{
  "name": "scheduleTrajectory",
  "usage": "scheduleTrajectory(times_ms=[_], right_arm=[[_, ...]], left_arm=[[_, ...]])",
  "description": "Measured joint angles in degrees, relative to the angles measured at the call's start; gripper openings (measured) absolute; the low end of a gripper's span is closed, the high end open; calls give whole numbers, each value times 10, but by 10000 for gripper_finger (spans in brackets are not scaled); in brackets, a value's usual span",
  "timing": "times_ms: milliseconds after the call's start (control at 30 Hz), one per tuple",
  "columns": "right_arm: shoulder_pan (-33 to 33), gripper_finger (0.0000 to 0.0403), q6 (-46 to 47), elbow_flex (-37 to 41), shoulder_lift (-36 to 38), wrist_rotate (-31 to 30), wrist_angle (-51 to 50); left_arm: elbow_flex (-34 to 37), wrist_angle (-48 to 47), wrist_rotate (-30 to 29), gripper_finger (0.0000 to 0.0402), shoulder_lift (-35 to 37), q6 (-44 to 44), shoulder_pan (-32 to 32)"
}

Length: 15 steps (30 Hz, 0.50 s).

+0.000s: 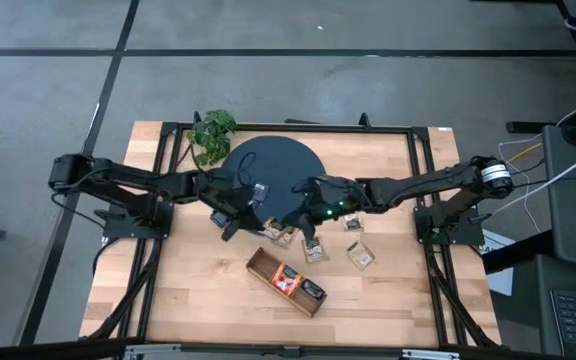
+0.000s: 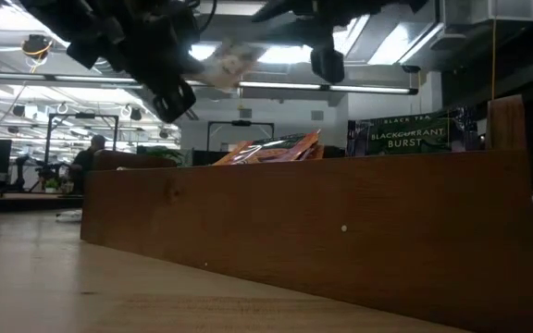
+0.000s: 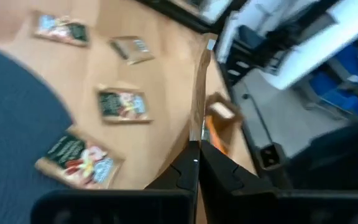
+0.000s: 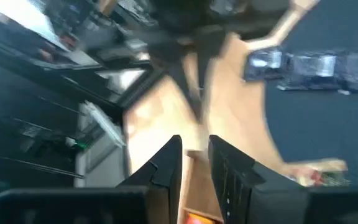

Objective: Pick & Place Tea
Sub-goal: Put the brown tea bag into the left section of the wooden organizer

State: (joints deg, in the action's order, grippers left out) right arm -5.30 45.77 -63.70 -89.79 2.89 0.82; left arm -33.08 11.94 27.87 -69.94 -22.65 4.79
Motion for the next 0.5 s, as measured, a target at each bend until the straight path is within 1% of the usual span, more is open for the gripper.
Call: scheduleTrajectory(times_ms=[33, 200, 500], right_arm=[[0, 83, -10, -12, -3, -2, -27], [0, 83, -43, -69, -30, -3, -71], [-12, 83, -25, -77, -40, 2, -70]], left_arm=[[0, 6, 10, 2, 1, 4, 1], [-1, 3, 33, 2, 6, 22, 7], [-1, -1, 37, 2, 7, 25, 17]])
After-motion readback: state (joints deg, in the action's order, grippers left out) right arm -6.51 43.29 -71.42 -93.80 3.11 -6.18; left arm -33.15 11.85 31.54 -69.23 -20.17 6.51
